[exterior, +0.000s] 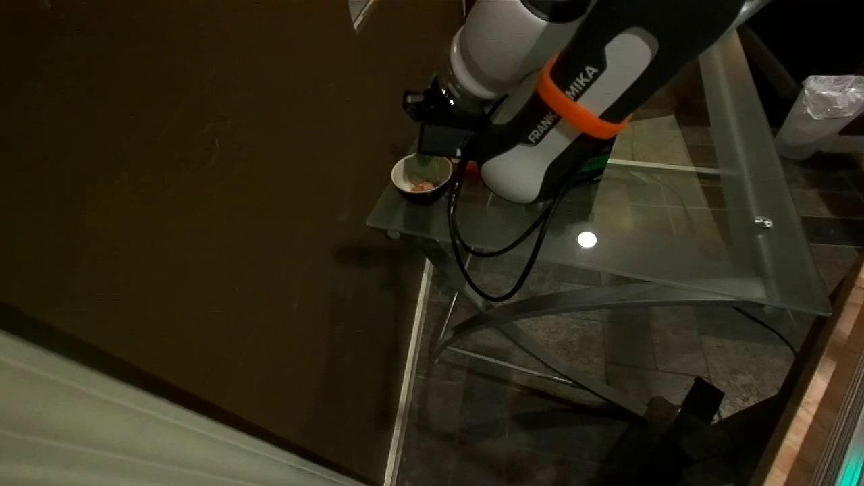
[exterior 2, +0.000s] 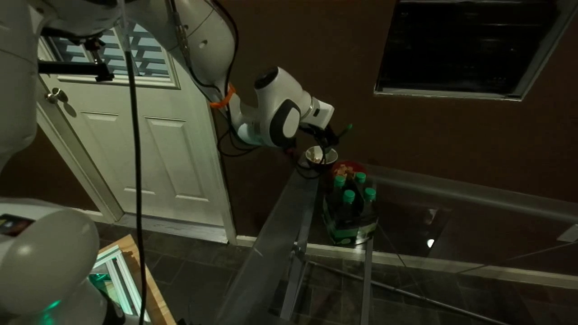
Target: Scoop up the contents on the table and put them inside the bowl
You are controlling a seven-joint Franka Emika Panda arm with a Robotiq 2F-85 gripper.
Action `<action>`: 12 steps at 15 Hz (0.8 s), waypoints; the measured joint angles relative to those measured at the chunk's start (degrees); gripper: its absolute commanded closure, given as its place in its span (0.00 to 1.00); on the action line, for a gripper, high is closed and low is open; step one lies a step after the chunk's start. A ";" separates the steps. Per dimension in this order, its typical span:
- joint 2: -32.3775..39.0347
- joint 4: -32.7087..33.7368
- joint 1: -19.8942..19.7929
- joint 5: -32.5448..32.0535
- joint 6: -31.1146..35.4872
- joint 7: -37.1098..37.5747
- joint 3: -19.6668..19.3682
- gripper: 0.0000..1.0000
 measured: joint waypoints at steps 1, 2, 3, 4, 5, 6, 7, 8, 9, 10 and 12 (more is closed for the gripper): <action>-0.01 -0.05 0.68 0.29 -0.04 0.08 -0.60 0.96; -0.17 -0.04 1.11 0.41 -0.23 0.17 -1.15 0.96; -0.46 -0.03 1.33 0.46 -0.47 0.29 -1.70 0.96; -1.04 -0.02 1.17 0.46 -0.96 0.46 -1.96 0.96; -2.01 -0.01 0.79 0.46 -2.03 0.53 -2.10 0.96; -3.23 -0.01 0.23 0.46 -3.89 0.53 -2.19 0.96; -4.53 0.00 -0.48 0.45 -6.05 0.53 -2.19 0.96; -5.93 0.03 -1.51 0.42 -8.61 0.49 -1.94 0.96; -7.28 0.11 -2.78 0.40 -11.18 0.34 -1.44 0.96; -8.50 0.27 -4.23 0.40 -13.63 0.13 -0.73 0.96; -10.64 0.90 -8.52 0.60 -17.53 -0.79 2.42 0.96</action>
